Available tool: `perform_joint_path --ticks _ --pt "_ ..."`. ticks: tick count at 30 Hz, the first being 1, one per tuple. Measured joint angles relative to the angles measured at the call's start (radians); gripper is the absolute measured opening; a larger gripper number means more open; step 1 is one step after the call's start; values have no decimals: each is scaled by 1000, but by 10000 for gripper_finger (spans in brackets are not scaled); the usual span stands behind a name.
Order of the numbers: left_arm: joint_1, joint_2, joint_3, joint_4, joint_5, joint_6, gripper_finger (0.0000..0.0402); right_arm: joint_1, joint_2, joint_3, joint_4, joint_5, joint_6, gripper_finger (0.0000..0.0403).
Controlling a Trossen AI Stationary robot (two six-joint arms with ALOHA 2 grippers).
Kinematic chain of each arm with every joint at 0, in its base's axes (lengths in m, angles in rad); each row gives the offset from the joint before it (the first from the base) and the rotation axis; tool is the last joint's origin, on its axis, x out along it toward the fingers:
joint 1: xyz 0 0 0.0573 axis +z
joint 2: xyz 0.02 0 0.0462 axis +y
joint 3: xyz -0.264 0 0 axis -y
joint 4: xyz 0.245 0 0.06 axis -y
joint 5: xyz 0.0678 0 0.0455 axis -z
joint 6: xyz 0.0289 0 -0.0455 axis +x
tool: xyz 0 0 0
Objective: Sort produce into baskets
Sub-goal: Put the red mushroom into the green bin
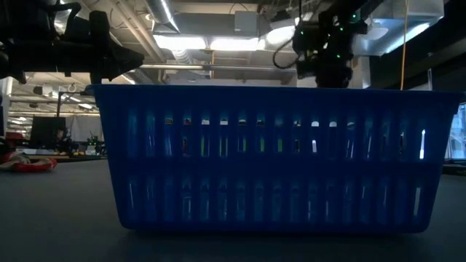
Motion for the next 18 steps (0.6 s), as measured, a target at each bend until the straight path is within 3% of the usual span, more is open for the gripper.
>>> perform_joint_path --ticks 9,18 --pt "0 0 0 0 0 8 72 -155 1 -49 -67 219 -10 182" --pt "0 0 0 0 0 48 72 -303 1 -143 -68 282 -59 182"
